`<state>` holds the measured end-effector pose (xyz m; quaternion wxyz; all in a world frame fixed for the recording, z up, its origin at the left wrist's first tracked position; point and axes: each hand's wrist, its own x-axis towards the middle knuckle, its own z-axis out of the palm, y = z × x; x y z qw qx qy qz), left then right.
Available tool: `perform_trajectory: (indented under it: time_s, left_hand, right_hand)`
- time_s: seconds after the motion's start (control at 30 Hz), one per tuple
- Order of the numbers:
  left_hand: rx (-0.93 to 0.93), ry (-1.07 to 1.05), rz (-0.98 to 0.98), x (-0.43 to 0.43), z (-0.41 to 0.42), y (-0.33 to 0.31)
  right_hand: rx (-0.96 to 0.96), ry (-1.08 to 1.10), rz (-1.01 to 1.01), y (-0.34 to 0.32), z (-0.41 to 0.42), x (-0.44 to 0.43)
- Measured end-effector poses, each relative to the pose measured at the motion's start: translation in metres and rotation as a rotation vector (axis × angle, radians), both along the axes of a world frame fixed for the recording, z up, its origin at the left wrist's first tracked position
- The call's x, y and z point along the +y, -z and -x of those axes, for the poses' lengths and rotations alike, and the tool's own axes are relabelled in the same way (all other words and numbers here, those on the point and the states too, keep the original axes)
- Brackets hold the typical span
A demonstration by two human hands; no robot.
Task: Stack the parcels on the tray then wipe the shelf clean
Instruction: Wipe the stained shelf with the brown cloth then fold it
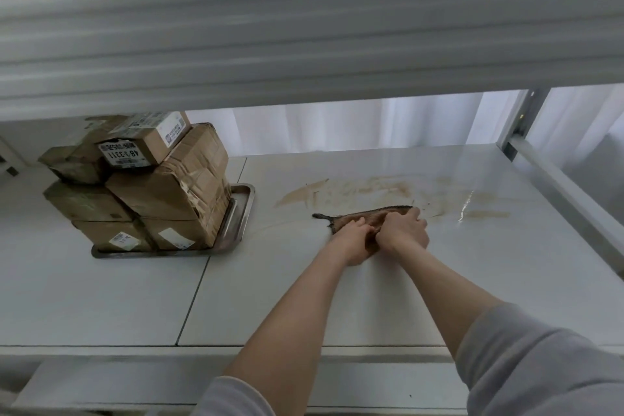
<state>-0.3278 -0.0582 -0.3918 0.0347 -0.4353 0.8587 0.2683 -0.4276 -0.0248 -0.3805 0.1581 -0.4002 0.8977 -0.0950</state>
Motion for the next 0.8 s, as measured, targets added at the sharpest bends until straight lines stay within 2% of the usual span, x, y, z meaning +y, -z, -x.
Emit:
perform_trajectory:
  time_s: [0.1,0.2,0.33,0.47,0.63,0.73,0.8]
  left_hand:
    - [0.012,-0.02,0.015,-0.007,-0.014,0.002]
    - [0.006,-0.125,0.072,-0.022,-0.045,0.002]
    - [-0.074,-0.297,0.108,-0.041,-0.093,0.004]
    - [-0.174,-0.411,0.059,-0.045,-0.122,0.011]
    - [-0.436,-0.438,-0.004,-0.032,-0.129,0.004]
    - [-0.587,-0.363,-0.059,-0.025,-0.125,-0.001]
    - [-0.64,-0.31,-0.097,-0.02,-0.118,-0.006]
  right_hand:
    - [0.026,-0.027,-0.012,0.002,-0.014,-0.009]
    - [-0.014,-0.168,-0.004,0.005,-0.038,-0.021]
    - [-0.11,-0.363,0.038,0.006,-0.08,-0.038]
    - [-0.192,-0.52,0.044,0.007,-0.118,-0.053]
    - [-0.288,-0.624,0.042,0.011,-0.137,-0.058]
    - [-0.352,-0.681,0.034,0.012,-0.134,-0.052]
    - [-0.317,-0.754,0.007,0.012,-0.129,-0.043]
